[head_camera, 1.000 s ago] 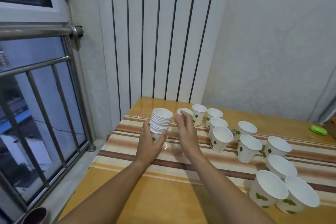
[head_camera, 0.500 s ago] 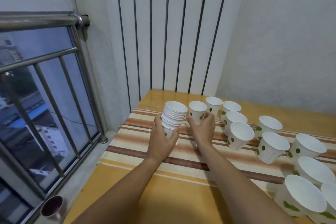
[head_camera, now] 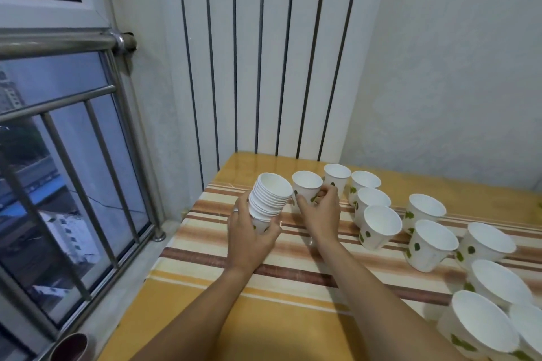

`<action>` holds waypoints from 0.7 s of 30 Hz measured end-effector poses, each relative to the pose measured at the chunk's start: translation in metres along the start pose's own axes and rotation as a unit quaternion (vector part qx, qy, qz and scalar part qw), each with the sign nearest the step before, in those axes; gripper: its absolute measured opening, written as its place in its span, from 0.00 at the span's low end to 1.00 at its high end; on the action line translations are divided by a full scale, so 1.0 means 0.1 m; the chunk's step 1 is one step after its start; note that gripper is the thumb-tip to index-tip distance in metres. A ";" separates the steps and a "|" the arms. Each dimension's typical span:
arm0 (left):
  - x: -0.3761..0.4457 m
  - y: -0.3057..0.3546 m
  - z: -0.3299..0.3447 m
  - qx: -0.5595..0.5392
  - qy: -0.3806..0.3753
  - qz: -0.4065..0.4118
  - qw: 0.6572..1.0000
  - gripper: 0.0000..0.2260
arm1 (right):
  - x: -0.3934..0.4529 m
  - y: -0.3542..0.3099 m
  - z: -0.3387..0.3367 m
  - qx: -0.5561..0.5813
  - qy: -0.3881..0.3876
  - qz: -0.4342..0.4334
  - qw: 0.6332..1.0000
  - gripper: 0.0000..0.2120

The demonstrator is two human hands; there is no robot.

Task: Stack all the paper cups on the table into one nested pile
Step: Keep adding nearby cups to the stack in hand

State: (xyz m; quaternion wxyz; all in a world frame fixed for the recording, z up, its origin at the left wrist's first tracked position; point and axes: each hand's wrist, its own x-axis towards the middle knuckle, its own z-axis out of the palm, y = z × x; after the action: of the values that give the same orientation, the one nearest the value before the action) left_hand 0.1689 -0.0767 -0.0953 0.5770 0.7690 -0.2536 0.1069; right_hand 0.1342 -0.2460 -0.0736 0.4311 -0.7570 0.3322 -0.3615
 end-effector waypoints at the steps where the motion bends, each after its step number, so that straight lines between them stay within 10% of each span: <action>1: 0.00 0.02 0.00 -0.006 0.000 -0.004 1.000 0.30 | -0.03 -0.02 -0.02 0.013 0.000 -0.009 1.000 0.28; 21: -0.02 0.08 0.00 -0.006 0.048 0.003 0.999 0.34 | -0.34 -0.59 -0.24 0.184 -0.023 -0.104 0.977 0.18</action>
State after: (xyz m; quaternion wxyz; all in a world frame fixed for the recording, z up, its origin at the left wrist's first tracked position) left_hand 0.1632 -0.0778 -0.0891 0.5927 0.7589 -0.2281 0.1438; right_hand 0.1074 -0.2040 -0.0207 0.5301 -0.7035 0.1695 -0.4419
